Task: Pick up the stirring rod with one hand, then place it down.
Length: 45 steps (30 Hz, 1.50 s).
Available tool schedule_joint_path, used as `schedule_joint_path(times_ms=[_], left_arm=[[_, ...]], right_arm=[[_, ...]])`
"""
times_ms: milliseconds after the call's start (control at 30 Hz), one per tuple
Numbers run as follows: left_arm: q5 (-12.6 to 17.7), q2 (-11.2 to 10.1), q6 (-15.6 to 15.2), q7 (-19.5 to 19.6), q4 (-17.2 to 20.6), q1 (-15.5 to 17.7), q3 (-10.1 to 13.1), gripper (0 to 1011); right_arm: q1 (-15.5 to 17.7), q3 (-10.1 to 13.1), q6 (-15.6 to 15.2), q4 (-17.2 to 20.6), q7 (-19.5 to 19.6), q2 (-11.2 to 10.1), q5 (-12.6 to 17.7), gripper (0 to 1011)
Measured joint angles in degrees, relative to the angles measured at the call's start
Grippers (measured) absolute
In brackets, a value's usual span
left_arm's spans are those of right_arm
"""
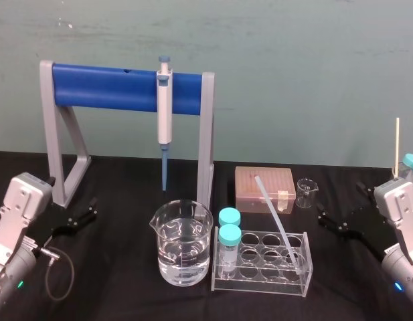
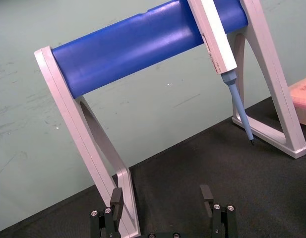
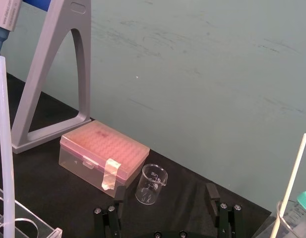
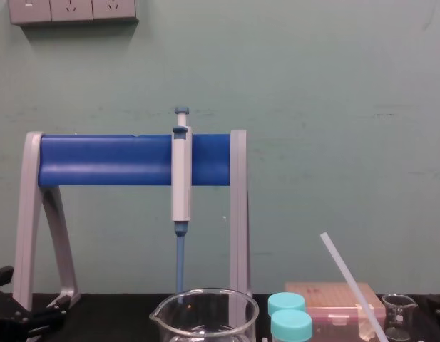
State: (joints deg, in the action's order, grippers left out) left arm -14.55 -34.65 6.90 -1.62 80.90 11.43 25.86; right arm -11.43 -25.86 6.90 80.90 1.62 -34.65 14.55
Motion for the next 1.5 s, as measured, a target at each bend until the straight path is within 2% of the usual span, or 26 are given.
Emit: schedule_joint_path(times_ms=[467, 600, 800, 933, 1067, 1200, 1367, 1500], left_arm=[[0.0, 0.0, 0.0, 0.0, 0.0, 0.0, 0.0, 1000], [0.0, 0.0, 0.0, 0.0, 0.0, 0.0, 0.0, 1000], [0.0, 0.0, 0.0, 0.0, 0.0, 0.0, 0.0, 1000], [0.0, 0.0, 0.0, 0.0, 0.0, 0.0, 0.0, 1000], [0.0, 0.0, 0.0, 0.0, 0.0, 0.0, 0.0, 1000], [0.0, 0.0, 0.0, 0.0, 0.0, 0.0, 0.0, 1000], [0.0, 0.0, 0.0, 0.0, 0.0, 0.0, 0.0, 1000], [0.0, 0.0, 0.0, 0.0, 0.0, 0.0, 0.0, 1000]], right_arm=[[0.0, 0.0, 0.0, 0.0, 0.0, 0.0, 0.0, 1003], [0.1, 0.7, 0.1, 0.1, -0.5, 0.4, -0.1, 1003], [0.8, 1.6, 1.9, 2.1, -1.9, 0.4, -0.6, 1003], [1.5, 1.8, 3.6, 3.7, -2.2, 0.4, -1.9, 1003], [2.5, 1.9, 7.4, 5.1, -1.0, 0.6, -5.4, 1003], [2.8, 1.7, 10.5, 5.6, -1.3, 0.8, -6.9, 1003], [2.3, 0.9, 14.3, 5.6, -4.8, 0.9, -7.3, 1003], [1.3, 0.3, 15.9, 5.0, -8.2, 1.3, -6.3, 1003]])
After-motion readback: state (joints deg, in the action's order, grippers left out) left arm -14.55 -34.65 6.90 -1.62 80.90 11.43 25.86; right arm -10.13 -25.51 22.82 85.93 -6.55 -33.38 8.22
